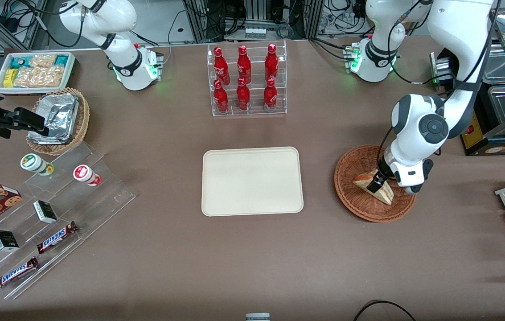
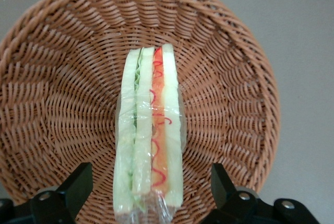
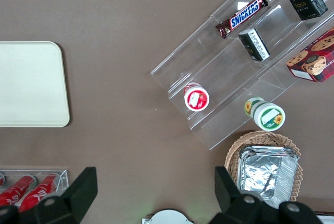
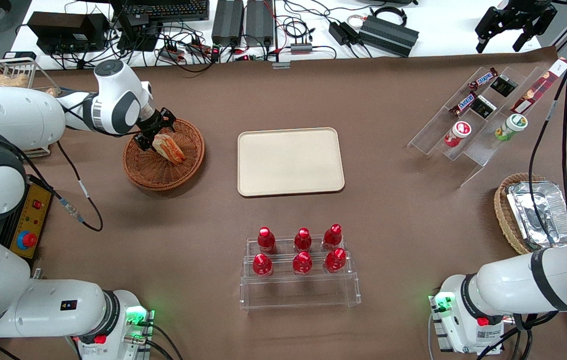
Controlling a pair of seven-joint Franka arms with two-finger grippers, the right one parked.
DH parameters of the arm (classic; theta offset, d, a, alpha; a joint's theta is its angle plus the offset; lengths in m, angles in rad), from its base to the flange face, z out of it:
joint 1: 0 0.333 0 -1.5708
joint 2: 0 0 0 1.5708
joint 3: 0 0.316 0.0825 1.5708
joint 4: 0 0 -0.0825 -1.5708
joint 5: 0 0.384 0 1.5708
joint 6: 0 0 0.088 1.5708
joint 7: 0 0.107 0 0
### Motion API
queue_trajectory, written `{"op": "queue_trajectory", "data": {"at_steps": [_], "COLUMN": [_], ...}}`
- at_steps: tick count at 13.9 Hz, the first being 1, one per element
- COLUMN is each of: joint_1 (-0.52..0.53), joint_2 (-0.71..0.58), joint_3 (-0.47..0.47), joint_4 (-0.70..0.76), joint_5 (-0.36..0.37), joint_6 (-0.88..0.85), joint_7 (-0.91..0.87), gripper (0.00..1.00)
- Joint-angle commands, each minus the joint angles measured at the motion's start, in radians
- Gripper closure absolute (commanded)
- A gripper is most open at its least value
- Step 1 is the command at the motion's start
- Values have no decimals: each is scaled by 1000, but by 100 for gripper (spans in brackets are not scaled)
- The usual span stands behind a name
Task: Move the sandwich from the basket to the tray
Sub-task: 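Lower the open left gripper around the wrapped sandwich and close it, then lift the sandwich out of the basket with the left gripper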
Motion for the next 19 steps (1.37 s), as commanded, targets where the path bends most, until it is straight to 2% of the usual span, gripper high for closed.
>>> {"op": "queue_trajectory", "data": {"at_steps": [1, 2, 4, 5, 8, 12, 16, 19], "joint_1": [1, 1, 4, 4, 2, -1, -36, -169], "joint_2": [23, 27, 22, 14, -44, -122, -55, 33], "joint_3": [0, 0, 1, 1, 1, -24, -129, -144], "joint_4": [-1, 0, 3, 5, 19, 168, 472, 577], "joint_5": [12, 14, 14, 15, 19, 49, 51, 51], "joint_6": [39, 39, 36, 29, -48, -339, -569, -587], "joint_7": [-30, -30, -25, -22, -21, -7, -5, 7], "gripper": [2, 26, 93, 100, 100, 100, 100, 100]}}
